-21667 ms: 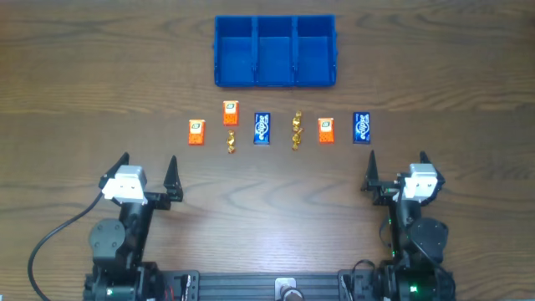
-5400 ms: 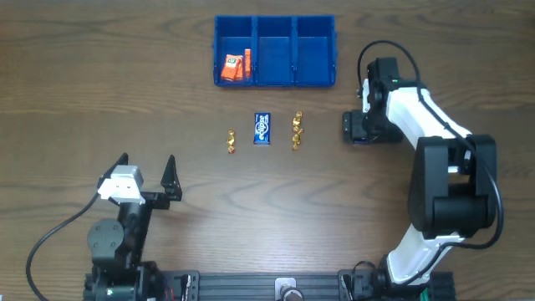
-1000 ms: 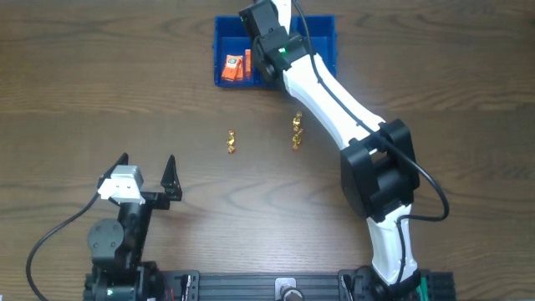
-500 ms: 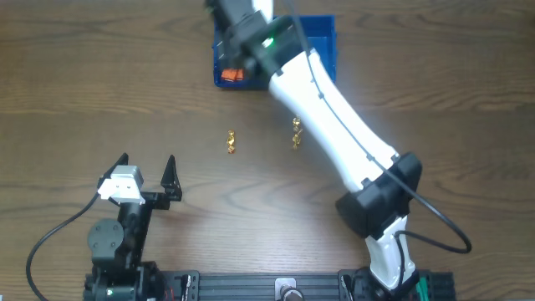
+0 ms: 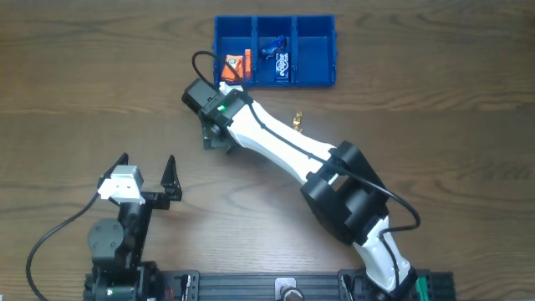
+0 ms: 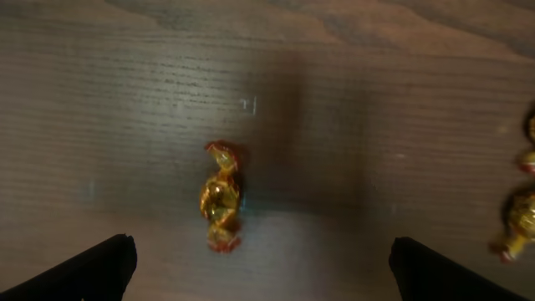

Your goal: Sort Candies Into Trays

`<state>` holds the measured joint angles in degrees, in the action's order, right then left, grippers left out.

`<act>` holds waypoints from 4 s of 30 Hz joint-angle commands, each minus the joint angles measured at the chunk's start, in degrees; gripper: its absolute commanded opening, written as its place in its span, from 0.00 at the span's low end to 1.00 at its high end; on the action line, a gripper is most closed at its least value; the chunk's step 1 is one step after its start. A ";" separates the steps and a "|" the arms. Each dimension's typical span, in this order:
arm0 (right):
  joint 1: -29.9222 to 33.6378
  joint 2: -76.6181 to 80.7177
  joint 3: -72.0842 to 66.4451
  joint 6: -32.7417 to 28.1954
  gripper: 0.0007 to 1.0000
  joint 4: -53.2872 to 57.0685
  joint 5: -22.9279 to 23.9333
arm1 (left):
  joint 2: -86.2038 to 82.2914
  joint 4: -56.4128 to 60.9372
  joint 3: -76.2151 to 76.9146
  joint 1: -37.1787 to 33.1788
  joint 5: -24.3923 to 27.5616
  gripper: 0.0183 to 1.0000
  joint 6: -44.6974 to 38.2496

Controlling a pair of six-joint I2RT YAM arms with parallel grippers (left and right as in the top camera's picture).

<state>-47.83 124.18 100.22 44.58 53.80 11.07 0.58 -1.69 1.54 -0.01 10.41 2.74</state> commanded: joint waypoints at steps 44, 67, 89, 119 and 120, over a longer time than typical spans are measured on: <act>26.29 -11.80 3.72 -23.19 0.14 -13.99 9.46 | -0.37 -1.68 -1.27 -0.39 1.20 1.00 0.02; 28.61 -1.14 3.80 -23.69 0.76 -22.21 7.34 | -0.37 -1.66 -1.27 -0.39 1.20 1.00 0.02; 15.63 -21.51 -25.99 -7.32 0.95 -3.67 -2.19 | -0.37 -1.68 -1.27 -0.39 1.20 1.00 0.02; 15.72 -10.25 -29.55 -5.53 0.41 -16.44 -1.53 | -0.37 -1.68 -1.27 -0.39 1.20 1.00 0.02; 15.72 -10.25 -29.55 -5.53 0.38 -16.26 -1.53 | -0.37 -1.68 -1.27 -0.39 1.20 1.00 0.00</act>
<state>-32.05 112.46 70.85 38.83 37.34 8.60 0.58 -1.69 1.54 -0.01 10.41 2.76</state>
